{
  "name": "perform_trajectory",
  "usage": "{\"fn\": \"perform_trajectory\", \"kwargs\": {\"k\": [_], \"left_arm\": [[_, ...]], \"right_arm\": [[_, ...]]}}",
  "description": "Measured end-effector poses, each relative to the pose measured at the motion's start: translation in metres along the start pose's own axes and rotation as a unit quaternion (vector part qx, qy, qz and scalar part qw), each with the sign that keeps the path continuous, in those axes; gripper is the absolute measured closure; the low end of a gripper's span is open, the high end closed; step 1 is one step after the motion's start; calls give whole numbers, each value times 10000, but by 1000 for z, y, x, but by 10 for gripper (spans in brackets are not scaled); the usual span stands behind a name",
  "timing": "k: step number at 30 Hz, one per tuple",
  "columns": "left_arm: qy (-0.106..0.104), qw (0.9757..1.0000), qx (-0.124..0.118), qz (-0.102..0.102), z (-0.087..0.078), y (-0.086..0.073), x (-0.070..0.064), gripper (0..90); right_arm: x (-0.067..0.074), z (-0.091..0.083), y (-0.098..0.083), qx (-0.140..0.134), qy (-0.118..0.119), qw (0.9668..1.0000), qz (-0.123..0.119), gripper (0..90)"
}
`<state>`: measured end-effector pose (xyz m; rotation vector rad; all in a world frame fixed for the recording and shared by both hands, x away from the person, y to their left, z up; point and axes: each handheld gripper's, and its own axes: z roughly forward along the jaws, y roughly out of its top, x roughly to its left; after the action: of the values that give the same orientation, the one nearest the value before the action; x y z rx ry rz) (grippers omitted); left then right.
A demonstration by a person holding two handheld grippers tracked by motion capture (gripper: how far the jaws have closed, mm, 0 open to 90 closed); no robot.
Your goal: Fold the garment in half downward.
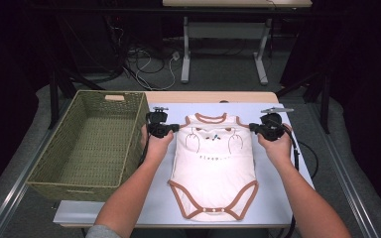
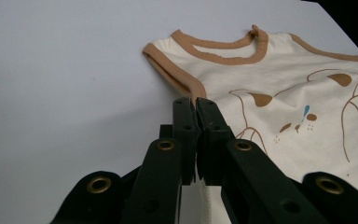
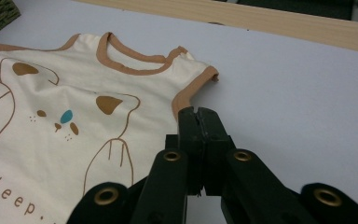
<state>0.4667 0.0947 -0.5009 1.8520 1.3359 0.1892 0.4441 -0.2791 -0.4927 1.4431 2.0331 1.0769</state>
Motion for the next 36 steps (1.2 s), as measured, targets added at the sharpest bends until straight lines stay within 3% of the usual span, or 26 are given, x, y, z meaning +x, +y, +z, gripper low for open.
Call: {"fn": "perform_trajectory", "kwargs": {"k": [6,11,17,22,36], "left_arm": [[-5,9999,-33,118,-7,0,-6,876],[14,10000,-51,-23,-12,-6,-5,875],[-147,9996,-136,-184,-18,-17,-3,876],[-204,9995,-131,-205,-22,-24,-2,876],[-207,9996,-117,-163,-31,-37,-6,875]], "right_arm": [[4,-7,0,-11,82,9999,-59,894],[5,-13,-1,-94,139,9999,-17,894],[4,-19,-8,-167,279,9995,51,894],[4,-25,-16,-195,399,9989,168,894],[6,-36,-29,-216,514,9984,109,893]]}}
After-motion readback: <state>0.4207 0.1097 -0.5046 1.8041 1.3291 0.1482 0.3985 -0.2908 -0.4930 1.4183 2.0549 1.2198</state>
